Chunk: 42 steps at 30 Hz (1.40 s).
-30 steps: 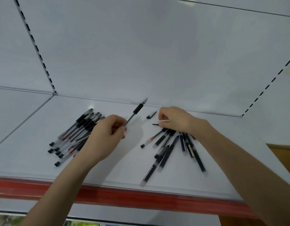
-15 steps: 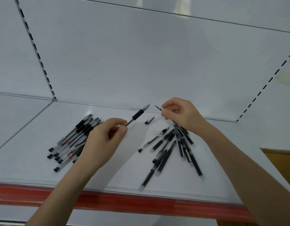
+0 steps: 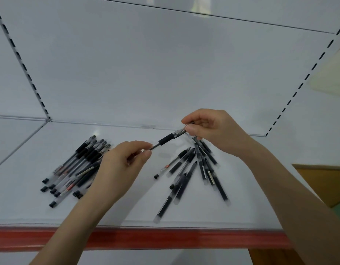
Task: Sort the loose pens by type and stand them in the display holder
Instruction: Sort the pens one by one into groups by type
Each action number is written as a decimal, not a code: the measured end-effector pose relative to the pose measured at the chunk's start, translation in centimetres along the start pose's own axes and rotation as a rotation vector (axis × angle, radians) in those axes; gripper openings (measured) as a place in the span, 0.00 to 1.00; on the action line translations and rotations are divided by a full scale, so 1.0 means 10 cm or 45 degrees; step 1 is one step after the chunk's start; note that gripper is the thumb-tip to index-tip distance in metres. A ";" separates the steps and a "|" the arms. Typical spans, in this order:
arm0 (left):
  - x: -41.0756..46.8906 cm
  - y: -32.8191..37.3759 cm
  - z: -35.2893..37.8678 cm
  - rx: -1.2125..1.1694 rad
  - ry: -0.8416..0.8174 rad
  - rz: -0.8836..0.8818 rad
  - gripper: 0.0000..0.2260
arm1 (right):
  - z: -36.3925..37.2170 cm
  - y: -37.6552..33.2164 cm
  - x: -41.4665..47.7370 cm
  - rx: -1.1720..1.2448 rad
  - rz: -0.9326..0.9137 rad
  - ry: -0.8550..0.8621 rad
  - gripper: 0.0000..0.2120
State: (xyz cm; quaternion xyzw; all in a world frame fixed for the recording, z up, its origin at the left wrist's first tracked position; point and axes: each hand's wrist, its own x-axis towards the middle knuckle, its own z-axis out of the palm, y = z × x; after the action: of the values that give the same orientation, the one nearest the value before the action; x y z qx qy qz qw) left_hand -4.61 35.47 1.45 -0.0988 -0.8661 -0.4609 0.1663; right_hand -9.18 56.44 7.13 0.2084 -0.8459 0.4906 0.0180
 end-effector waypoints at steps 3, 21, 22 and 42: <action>0.00 0.06 0.01 -0.014 0.028 0.023 0.07 | 0.10 0.03 -0.01 0.050 -0.042 0.051 0.09; 0.05 -0.24 -0.23 0.349 0.217 -0.069 0.06 | 0.33 0.29 0.24 -0.047 0.117 0.067 0.07; 0.03 -0.33 -0.28 0.423 0.257 -0.107 0.06 | 0.35 0.34 0.27 -0.222 0.133 0.025 0.07; -0.09 -0.25 -0.06 0.433 0.022 0.054 0.04 | 0.16 0.51 0.07 -0.313 0.150 0.125 0.05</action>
State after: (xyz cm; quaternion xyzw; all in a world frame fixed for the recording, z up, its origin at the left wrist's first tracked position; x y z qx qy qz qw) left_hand -4.48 33.50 -0.51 -0.0833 -0.9279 -0.3049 0.1979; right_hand -11.39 57.10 2.28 0.1303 -0.9086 0.3929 0.0557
